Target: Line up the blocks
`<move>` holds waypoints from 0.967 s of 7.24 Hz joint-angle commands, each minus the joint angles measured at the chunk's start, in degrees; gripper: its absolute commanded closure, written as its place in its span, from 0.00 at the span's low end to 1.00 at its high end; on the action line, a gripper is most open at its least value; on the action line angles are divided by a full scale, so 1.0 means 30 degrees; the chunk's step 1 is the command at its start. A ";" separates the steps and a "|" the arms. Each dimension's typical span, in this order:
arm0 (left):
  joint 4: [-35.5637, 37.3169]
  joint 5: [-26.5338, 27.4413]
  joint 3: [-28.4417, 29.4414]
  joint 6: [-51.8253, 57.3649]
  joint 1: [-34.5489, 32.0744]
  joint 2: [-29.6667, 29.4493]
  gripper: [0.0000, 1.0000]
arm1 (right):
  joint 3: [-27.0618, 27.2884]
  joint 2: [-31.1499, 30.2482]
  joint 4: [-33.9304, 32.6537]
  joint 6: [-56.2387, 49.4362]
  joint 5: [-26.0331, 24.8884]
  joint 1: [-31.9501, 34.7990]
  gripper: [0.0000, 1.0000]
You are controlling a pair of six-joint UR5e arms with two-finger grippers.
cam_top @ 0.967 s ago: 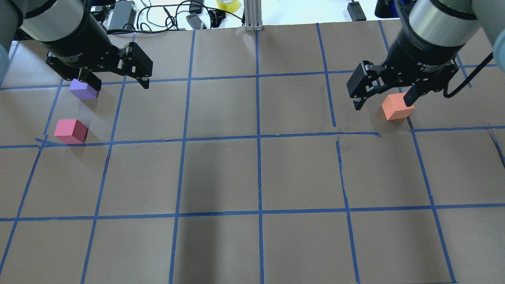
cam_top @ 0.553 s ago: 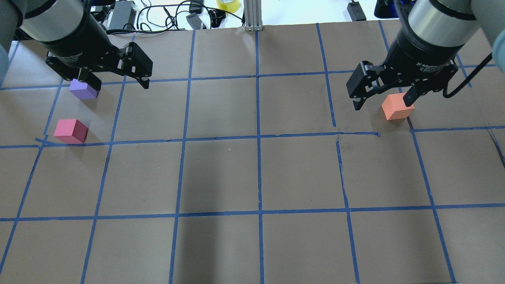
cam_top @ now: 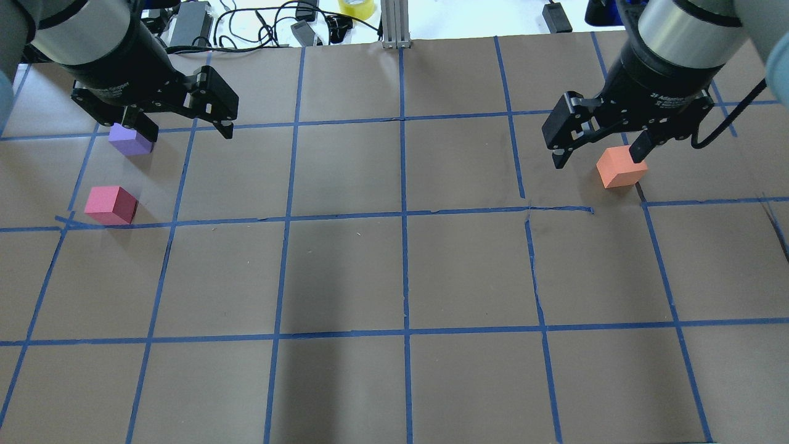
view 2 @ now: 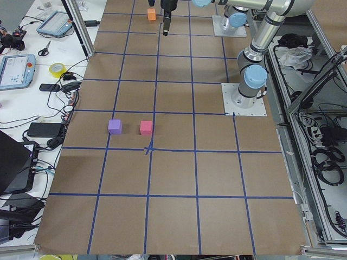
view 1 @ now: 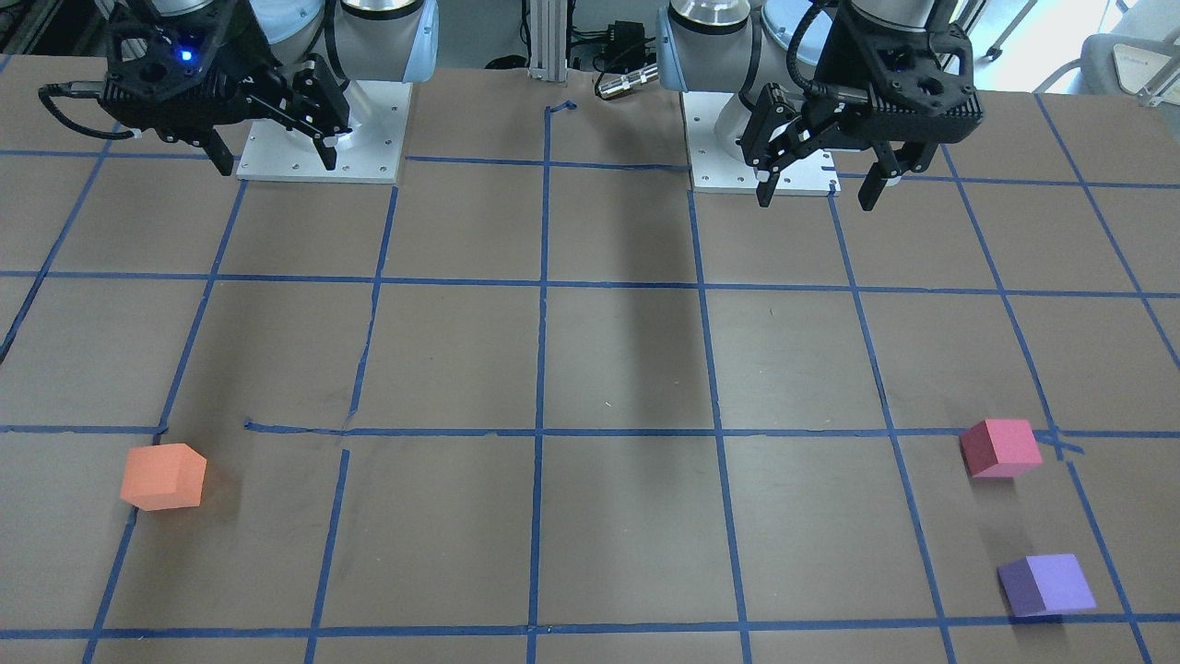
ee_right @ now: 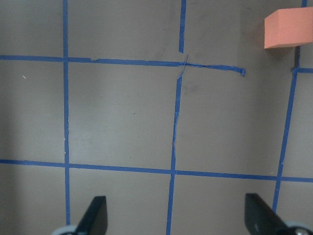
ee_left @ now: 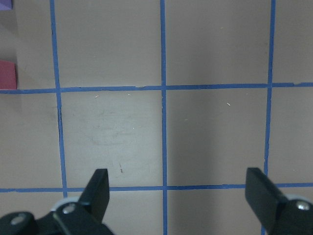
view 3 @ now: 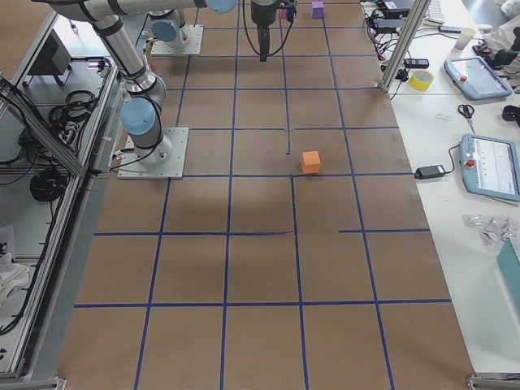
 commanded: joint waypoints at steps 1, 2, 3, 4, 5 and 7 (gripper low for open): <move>0.0038 -0.0029 0.0025 -0.0029 0.0008 -0.0052 0.00 | -0.1311 0.1188 0.0276 -0.0029 -0.0029 -0.0071 0.00; 0.0038 -0.0029 0.0025 -0.0029 0.0008 -0.0082 0.00 | -0.2015 0.1716 0.1119 -0.0029 -0.0117 -0.0071 0.00; 0.0038 -0.0029 0.0025 -0.0029 0.0008 -0.0082 0.00 | -0.2138 0.1983 0.1215 -0.0029 -0.1423 -0.0042 0.00; 0.0038 -0.0029 0.0025 0.0000 0.0008 -0.0082 0.00 | -0.1965 0.1985 0.1245 -0.0029 -0.1842 -0.0042 0.00; 0.0038 -0.0029 0.0025 -0.0029 -0.0021 -0.0082 0.00 | -0.1789 0.2043 0.1274 -0.0029 -0.1788 -0.0042 0.00; 0.0038 -0.0029 0.0025 -0.0029 0.0008 -0.0082 0.00 | -0.1671 0.2044 0.1333 0.0232 -0.1583 -0.0042 0.00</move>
